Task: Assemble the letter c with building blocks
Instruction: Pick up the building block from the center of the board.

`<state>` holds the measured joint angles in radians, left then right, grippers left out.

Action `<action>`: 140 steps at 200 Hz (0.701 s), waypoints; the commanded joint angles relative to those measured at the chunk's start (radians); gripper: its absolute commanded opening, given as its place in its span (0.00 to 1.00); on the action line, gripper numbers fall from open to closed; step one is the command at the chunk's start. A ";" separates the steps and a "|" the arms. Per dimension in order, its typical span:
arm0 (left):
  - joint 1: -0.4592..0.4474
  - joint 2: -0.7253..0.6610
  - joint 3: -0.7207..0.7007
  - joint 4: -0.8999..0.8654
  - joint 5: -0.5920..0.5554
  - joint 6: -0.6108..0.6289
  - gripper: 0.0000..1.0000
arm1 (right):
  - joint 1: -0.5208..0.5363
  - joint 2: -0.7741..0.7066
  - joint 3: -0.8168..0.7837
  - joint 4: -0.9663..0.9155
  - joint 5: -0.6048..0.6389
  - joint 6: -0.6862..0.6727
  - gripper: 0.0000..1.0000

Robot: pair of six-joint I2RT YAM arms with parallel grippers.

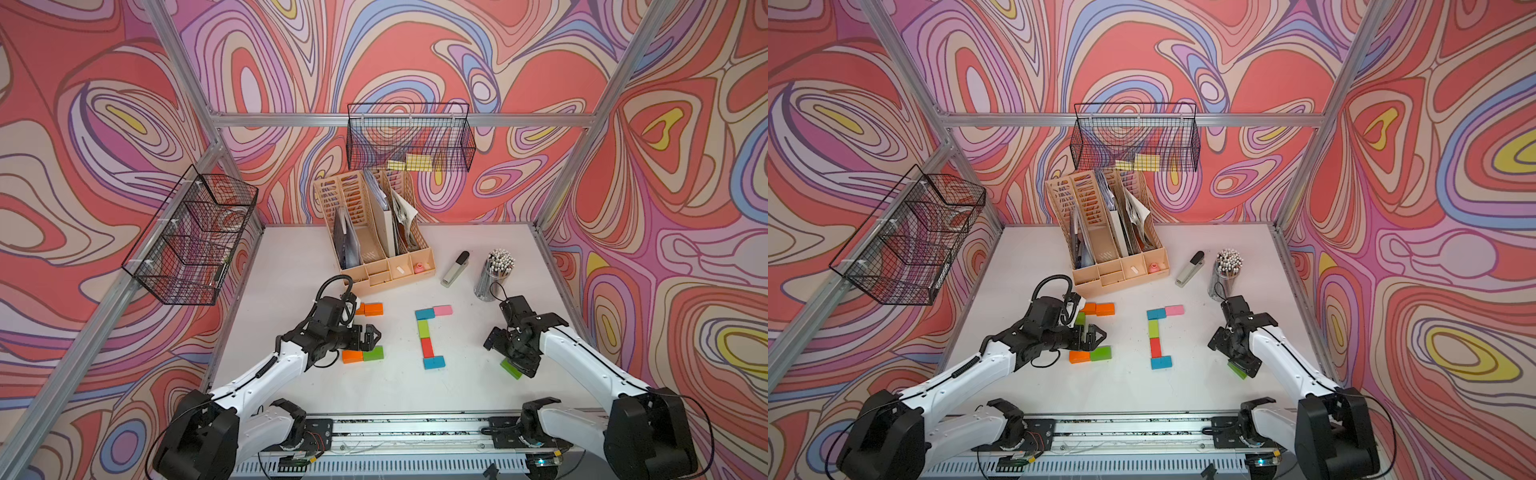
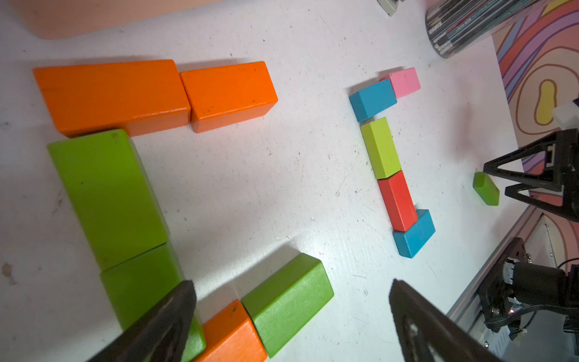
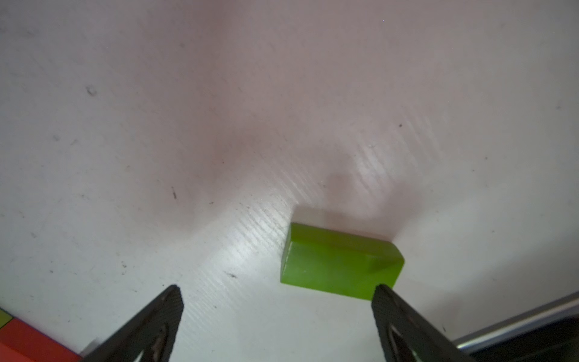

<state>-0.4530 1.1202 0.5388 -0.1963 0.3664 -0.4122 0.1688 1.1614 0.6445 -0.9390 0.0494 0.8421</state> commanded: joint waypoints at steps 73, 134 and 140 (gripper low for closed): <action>-0.006 -0.028 0.018 0.012 0.002 0.004 0.99 | -0.008 -0.007 -0.081 0.019 0.037 0.143 0.93; -0.006 -0.039 0.016 0.003 -0.012 0.006 0.99 | -0.007 -0.048 -0.095 0.002 0.077 0.184 0.85; -0.006 -0.039 0.018 0.003 -0.014 0.006 0.99 | -0.008 -0.047 -0.094 0.002 0.082 0.185 0.84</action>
<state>-0.4530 1.0981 0.5388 -0.1963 0.3653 -0.4122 0.1684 1.1267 0.5587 -0.9321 0.0929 0.9974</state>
